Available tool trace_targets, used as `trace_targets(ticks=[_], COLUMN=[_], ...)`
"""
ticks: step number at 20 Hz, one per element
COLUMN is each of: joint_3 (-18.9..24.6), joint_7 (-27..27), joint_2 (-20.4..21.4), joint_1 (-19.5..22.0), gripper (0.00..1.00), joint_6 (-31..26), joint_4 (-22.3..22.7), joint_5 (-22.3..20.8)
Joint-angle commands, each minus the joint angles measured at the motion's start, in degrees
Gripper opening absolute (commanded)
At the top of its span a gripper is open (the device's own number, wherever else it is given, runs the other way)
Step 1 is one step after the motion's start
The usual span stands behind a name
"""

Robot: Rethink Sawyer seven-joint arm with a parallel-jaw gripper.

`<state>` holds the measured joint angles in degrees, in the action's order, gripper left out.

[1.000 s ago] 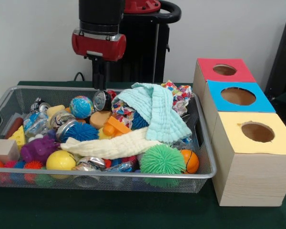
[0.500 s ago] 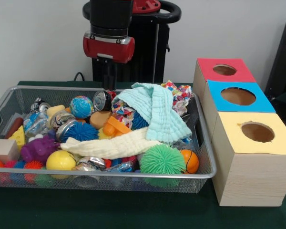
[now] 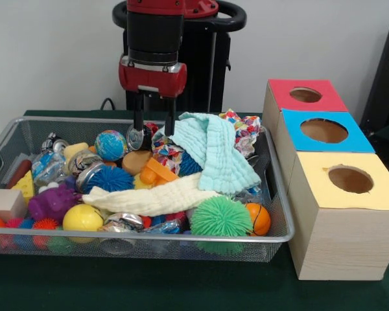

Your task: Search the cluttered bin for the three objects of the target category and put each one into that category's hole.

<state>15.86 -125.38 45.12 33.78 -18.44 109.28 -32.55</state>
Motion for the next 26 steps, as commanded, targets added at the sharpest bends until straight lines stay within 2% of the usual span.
trace_targets(ticks=[1, 6, 9, 14, 17, 19, 22, 26], joint_3=[5.8, 10.9, 12.6, 8.0, 3.6, 1.9, -2.9, -4.4], joint_7=[6.8, 14.9, 16.8, 6.8, -0.7, -3.1, -8.9, -6.3], joint_2=[-5.2, -8.1, -10.4, -10.5, -8.6, -8.0, -7.2, -10.1], joint_1=[3.4, 5.7, 6.5, 5.8, 5.4, 5.2, 4.9, 6.4], gripper=[1.0, 1.0, 1.0, 1.0, 1.0, 1.0, 1.0, 1.0], joint_6=[-8.7, -16.7, -20.8, -25.1, -22.2, -21.6, -20.3, -22.1], joint_4=[-9.1, -17.2, -21.6, -23.4, -20.9, -20.2, -18.5, -21.4], joint_5=[2.3, 2.8, 2.7, 4.2, 4.0, 4.1, 4.7, 4.7])
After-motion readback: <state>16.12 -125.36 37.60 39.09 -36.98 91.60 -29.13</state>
